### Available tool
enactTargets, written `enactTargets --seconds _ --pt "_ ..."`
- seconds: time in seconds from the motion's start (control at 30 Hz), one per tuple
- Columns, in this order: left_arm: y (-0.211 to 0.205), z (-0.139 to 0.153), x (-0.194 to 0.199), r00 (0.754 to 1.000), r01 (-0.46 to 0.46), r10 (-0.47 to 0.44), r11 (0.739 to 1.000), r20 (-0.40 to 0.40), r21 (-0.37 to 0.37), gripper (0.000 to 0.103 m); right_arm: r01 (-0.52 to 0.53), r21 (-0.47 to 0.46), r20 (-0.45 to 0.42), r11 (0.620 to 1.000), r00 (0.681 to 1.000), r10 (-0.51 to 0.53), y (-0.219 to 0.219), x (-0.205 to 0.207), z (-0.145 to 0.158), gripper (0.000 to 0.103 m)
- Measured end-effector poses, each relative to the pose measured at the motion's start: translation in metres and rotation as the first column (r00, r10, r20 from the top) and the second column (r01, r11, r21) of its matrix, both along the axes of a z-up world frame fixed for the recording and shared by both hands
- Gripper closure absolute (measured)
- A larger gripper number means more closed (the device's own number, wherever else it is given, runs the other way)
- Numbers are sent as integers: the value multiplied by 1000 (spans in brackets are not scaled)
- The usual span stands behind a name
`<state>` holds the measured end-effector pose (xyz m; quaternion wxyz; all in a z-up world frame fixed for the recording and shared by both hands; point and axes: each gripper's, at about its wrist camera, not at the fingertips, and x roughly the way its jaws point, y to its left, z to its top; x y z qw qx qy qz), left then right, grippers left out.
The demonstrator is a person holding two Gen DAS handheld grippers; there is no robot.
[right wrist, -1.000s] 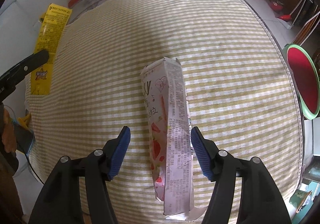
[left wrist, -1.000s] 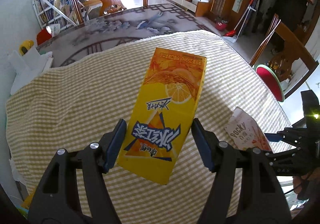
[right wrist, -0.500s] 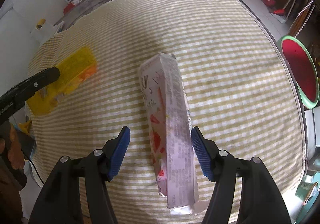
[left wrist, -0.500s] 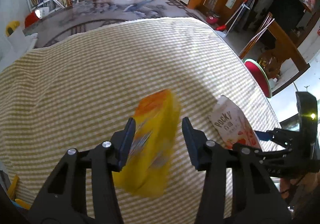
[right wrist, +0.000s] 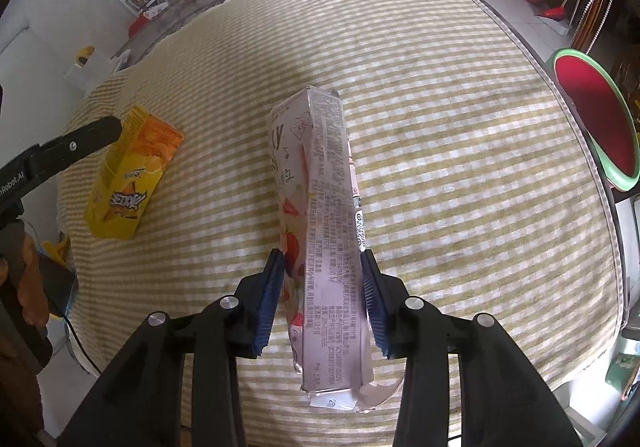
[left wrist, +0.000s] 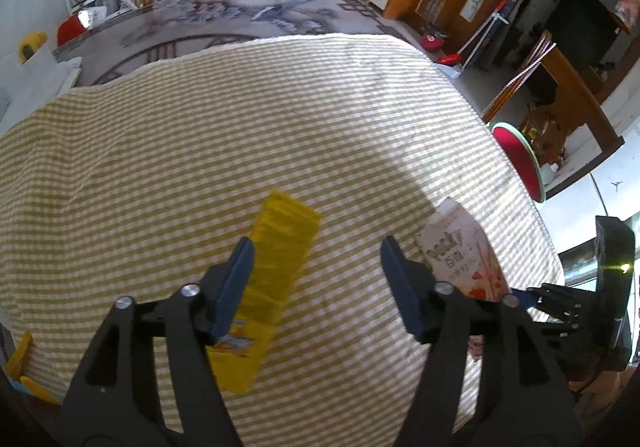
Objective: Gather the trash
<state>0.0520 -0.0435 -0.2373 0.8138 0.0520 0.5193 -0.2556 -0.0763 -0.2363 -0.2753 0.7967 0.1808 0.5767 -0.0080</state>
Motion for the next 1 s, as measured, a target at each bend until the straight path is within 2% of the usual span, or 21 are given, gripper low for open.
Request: enactTargets --seconds 0.1,0.2,0.33,0.63,0.7,0.73,0.77,0.87,1.0 --pt "5 -9 -3 1000 -10 10 1000 -22 15 32 -10 -10 -3 1000 1000 10 3 7 -1 58" --pt "5 -11 -8 1000 4 -4 999 12 52 28 -16 -23 6 1000 1000 16 4 8 2 50" --pt "2 -14 -6 998 33 -38 993 41 110 26 -24 -39 8 999 1000 25 6 13 3 50" --pt "18 -31 8 1000 24 -24 988 1 154 26 -32 -36 2 999 999 32 10 18 -1 49" --pt "17 -38 8 999 32 -30 987 -10 159 39 -38 -30 -3 999 999 38 11 19 -3 50" --pt "16 -40 8 999 30 -28 987 -17 160 58 -41 -31 -6 999 999 41 12 20 -3 53" --pt "16 -42 8 999 25 -21 987 -26 157 67 -43 -35 -8 998 999 43 13 21 -4 63" --pt "15 -39 5 1000 -6 9 994 -27 113 68 -38 -46 16 998 999 39 13 21 2 66" --pt "3 -19 -9 999 5 -8 997 34 76 68 -15 -50 86 999 996 19 6 19 21 67"
